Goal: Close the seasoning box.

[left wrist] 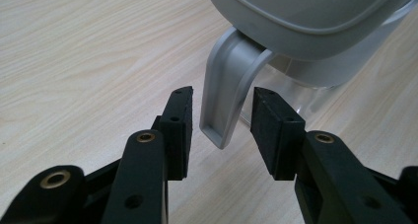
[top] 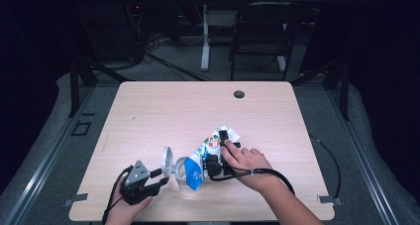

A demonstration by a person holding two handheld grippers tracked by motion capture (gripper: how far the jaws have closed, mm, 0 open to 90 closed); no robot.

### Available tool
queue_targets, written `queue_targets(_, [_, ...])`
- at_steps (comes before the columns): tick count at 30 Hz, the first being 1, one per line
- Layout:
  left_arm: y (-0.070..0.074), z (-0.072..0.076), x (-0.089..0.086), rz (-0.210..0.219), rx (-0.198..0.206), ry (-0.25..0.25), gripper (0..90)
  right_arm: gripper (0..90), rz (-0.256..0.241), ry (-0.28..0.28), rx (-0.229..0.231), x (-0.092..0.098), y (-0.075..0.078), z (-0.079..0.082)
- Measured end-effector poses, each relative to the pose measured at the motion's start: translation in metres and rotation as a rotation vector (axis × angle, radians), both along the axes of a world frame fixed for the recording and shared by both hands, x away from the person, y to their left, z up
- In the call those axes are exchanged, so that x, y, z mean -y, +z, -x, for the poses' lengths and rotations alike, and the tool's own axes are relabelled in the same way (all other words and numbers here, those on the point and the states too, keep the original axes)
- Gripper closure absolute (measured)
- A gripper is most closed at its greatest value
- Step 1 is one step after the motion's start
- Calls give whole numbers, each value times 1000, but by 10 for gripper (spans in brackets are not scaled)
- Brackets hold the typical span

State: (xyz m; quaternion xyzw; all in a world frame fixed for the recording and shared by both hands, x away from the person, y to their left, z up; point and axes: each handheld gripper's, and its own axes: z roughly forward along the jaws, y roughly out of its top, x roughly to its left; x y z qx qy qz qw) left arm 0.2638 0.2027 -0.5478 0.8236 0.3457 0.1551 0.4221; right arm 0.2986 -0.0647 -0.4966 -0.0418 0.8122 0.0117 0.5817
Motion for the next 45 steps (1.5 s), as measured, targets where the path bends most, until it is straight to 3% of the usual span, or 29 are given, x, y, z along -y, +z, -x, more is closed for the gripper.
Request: queue_targets(45, [0, 0, 0, 2, -1, 3, 609, 525, 19, 5, 10, -1, 2, 1])
